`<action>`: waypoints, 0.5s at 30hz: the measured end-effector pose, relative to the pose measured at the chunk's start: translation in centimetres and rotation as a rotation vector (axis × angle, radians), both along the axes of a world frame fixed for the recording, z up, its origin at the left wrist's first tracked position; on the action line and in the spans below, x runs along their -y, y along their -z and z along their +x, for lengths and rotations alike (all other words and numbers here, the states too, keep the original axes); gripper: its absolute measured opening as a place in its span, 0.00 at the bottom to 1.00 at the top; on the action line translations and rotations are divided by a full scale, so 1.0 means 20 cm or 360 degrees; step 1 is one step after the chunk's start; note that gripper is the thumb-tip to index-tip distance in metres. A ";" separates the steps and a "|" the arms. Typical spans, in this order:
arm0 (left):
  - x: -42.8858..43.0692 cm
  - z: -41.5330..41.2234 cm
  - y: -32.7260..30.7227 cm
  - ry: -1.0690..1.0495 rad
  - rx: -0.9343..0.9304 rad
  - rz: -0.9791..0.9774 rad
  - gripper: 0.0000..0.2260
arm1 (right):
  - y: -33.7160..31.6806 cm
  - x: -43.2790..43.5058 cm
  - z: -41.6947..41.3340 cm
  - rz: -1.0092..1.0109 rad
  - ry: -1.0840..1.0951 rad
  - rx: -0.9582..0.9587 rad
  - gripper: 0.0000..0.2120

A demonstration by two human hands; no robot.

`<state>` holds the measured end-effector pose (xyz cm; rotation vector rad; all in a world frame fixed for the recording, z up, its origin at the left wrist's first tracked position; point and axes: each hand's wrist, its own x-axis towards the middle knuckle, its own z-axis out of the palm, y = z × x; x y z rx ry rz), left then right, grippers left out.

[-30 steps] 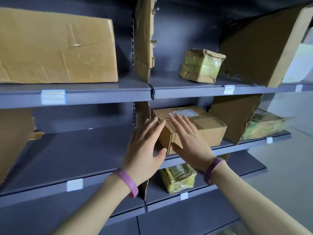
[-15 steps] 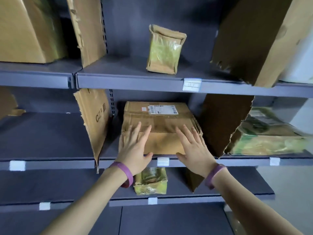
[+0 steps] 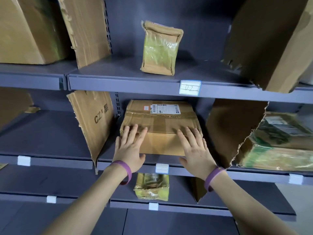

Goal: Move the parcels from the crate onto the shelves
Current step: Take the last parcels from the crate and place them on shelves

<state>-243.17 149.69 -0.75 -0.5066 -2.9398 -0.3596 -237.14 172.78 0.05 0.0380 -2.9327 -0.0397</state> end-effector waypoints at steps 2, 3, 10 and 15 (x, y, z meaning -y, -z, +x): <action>-0.01 -0.02 0.00 0.0003 -0.0009 0.0005 0.40 | -0.01 -0.01 -0.02 0.0004 -0.0008 -0.0001 0.43; -0.01 -0.03 0.00 0.0009 -0.0009 0.0010 0.40 | -0.01 -0.01 -0.02 0.0004 -0.0006 -0.0003 0.43; -0.01 -0.09 0.00 0.0045 -0.0021 0.0025 0.40 | 0.00 0.01 -0.06 0.0060 0.0070 -0.0018 0.43; 0.00 -0.06 -0.02 0.0061 -0.0011 -0.0001 0.40 | -0.03 0.03 -0.04 0.0103 0.0090 -0.0011 0.42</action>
